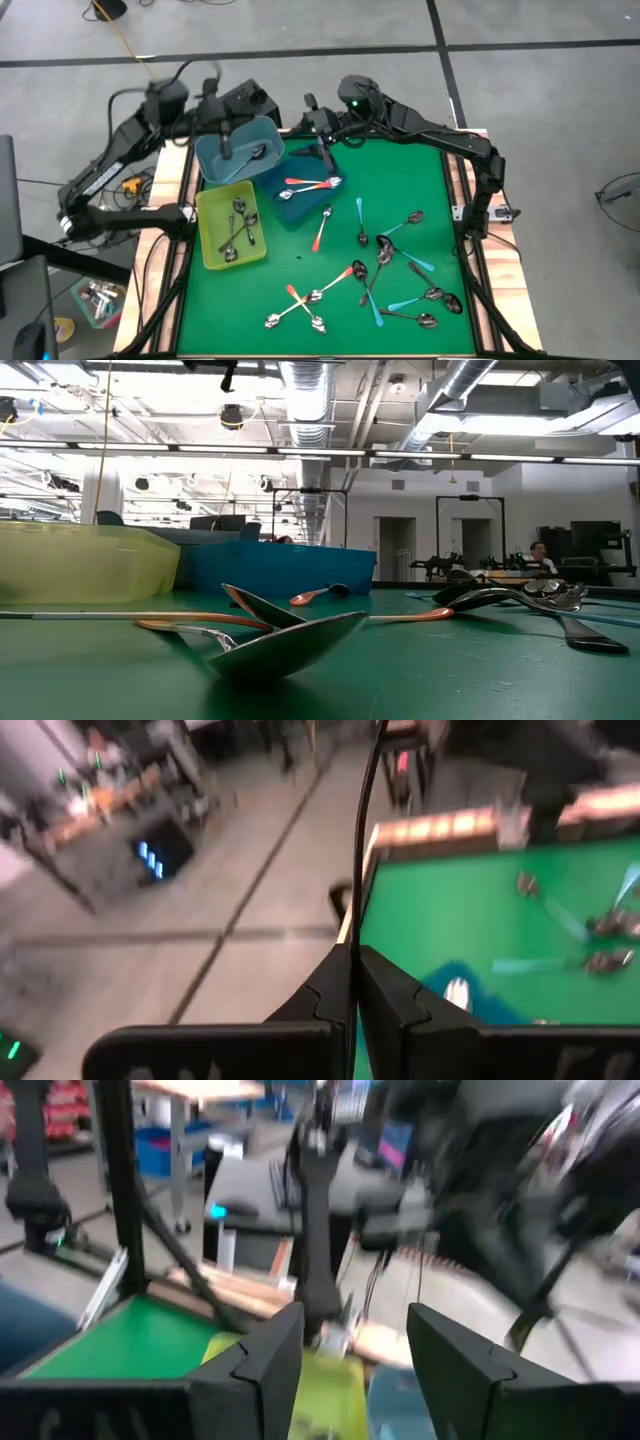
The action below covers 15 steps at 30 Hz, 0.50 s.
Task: Sort silverware by color (type)
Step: Put the black spoon into the green bin
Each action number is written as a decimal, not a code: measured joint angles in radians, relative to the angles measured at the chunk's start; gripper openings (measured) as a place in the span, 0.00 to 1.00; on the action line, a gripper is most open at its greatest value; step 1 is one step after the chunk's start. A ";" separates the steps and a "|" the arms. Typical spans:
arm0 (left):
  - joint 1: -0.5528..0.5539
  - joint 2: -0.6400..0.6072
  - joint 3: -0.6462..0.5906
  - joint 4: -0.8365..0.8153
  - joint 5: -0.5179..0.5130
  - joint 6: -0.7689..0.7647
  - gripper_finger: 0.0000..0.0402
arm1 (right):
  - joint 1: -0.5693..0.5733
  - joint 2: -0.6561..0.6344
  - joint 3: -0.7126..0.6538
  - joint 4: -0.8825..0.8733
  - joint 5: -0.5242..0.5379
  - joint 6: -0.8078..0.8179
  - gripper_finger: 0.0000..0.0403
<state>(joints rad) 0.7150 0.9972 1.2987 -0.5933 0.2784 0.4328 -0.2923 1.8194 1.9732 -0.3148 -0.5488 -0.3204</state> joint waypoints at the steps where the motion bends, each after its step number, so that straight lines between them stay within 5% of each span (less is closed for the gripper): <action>1: -0.011 -0.033 -0.051 0.055 -0.002 -0.020 0.00 | 0.007 0.000 0.000 0.034 0.001 0.006 0.49; 9: -0.071 -0.247 -0.414 0.475 -0.042 -0.156 0.00 | 0.077 0.001 0.000 0.159 0.009 0.009 0.49; 15: -0.138 -0.293 -0.517 0.624 -0.043 -0.227 0.00 | 0.093 0.063 -0.002 0.248 0.053 0.067 0.49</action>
<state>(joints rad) 0.5766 0.7038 0.7819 0.0304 0.2356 0.2060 -0.1993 1.8825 1.9713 -0.0667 -0.4954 -0.2536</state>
